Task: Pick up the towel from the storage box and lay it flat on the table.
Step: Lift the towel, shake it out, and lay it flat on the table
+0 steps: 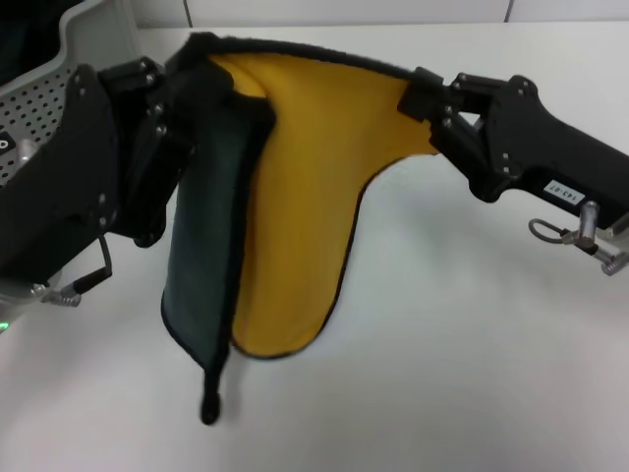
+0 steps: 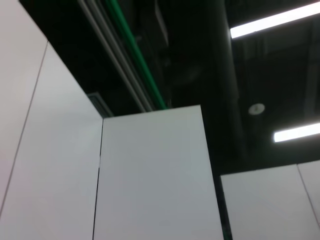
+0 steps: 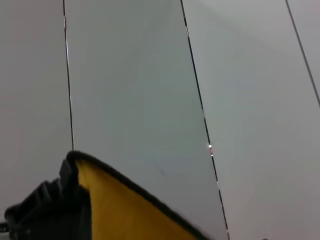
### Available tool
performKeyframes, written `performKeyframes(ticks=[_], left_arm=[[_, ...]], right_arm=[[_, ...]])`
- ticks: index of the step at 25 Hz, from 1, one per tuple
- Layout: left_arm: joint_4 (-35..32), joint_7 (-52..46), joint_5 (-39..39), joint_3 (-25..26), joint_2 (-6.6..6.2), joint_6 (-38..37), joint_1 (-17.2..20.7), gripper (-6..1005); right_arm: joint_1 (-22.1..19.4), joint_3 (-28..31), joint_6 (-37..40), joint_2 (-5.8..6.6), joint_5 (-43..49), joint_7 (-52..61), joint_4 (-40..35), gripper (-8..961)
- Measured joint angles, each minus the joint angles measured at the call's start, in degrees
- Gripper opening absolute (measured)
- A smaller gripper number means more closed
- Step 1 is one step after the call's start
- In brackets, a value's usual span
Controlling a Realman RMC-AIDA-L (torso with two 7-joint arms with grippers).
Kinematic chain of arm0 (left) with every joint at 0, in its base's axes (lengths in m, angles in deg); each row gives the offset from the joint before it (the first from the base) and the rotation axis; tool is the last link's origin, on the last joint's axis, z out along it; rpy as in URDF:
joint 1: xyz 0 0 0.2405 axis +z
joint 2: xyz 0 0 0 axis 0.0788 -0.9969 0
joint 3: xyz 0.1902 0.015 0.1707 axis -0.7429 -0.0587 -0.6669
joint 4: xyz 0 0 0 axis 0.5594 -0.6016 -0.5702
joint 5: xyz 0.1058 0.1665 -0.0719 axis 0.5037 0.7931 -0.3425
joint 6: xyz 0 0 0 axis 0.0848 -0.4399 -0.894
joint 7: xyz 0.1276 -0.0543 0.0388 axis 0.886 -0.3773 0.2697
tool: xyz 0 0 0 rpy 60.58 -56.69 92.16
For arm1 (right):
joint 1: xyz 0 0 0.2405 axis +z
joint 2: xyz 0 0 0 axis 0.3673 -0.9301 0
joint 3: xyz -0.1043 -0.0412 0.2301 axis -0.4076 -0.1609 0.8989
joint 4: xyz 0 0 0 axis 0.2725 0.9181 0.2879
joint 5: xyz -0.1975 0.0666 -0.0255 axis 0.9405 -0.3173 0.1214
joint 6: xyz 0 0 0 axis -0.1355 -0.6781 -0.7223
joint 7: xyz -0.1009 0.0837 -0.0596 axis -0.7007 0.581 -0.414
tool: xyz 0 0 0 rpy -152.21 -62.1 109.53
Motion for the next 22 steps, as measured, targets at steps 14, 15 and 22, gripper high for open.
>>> performKeyframes(ticks=[14,15,22], left_arm=[[-2.66,0.38,-3.91,-1.47,0.03,-0.02,0.49,12],[-2.70,0.38,-4.08,-1.48,0.03,-0.02,0.52,12],[-2.75,0.42,-4.35,-1.25,-0.02,-0.02,0.57,12]], right_arm=[[-0.23,-2.93,-1.55,0.00,-0.11,-1.55,1.51,242],[-0.42,-2.92,-1.54,0.00,-0.10,-1.55,1.53,260],[-3.53,-2.83,-0.49,0.00,-0.12,-1.58,1.99,468]])
